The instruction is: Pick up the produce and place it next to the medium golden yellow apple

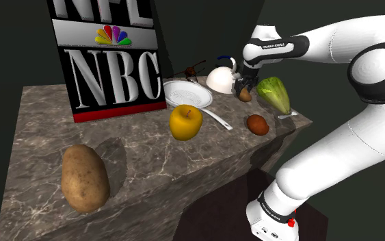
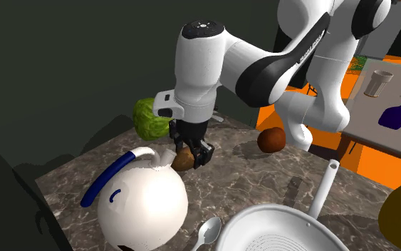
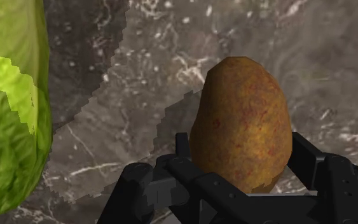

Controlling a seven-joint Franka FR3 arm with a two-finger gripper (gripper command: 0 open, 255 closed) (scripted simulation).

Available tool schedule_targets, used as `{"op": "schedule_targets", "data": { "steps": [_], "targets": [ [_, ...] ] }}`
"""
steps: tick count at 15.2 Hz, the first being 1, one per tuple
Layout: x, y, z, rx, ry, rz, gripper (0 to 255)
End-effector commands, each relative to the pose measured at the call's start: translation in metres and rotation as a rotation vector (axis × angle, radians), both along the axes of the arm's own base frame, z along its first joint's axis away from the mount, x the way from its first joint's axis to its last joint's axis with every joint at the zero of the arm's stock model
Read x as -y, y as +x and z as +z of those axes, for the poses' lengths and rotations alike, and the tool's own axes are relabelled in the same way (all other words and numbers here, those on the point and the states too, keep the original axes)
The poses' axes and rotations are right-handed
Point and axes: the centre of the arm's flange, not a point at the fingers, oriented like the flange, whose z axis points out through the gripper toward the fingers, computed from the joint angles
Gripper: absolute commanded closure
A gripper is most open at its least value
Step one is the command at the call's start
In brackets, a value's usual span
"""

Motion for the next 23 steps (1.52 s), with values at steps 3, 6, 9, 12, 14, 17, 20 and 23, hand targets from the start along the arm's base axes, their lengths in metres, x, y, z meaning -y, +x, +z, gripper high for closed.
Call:
{"op": "schedule_targets", "data": {
  "steps": [3, 6, 9, 12, 14, 17, 20, 23],
  "targets": [
    [0.0, 0.0, 0.0, 0.0, 0.0, 0.0, 255],
    [0.0, 0.0, 0.0, 0.0, 0.0, 0.0, 255],
    [0.0, 0.0, 0.01, 0.0, 0.0, 0.0, 255],
    [0.0, 0.0, 0.026, 0.0, 0.0, 0.0, 255],
    [0.0, 0.0, 0.037, 0.0, 0.0, 0.0, 255],
    [0.0, 0.0, 0.053, 0.0, 0.0, 0.0, 255],
    [0.0, 0.0, 0.068, 0.0, 0.0, 0.0, 255],
    [0.0, 0.0, 0.084, 0.0, 0.0, 0.0, 255]
  ]
}}
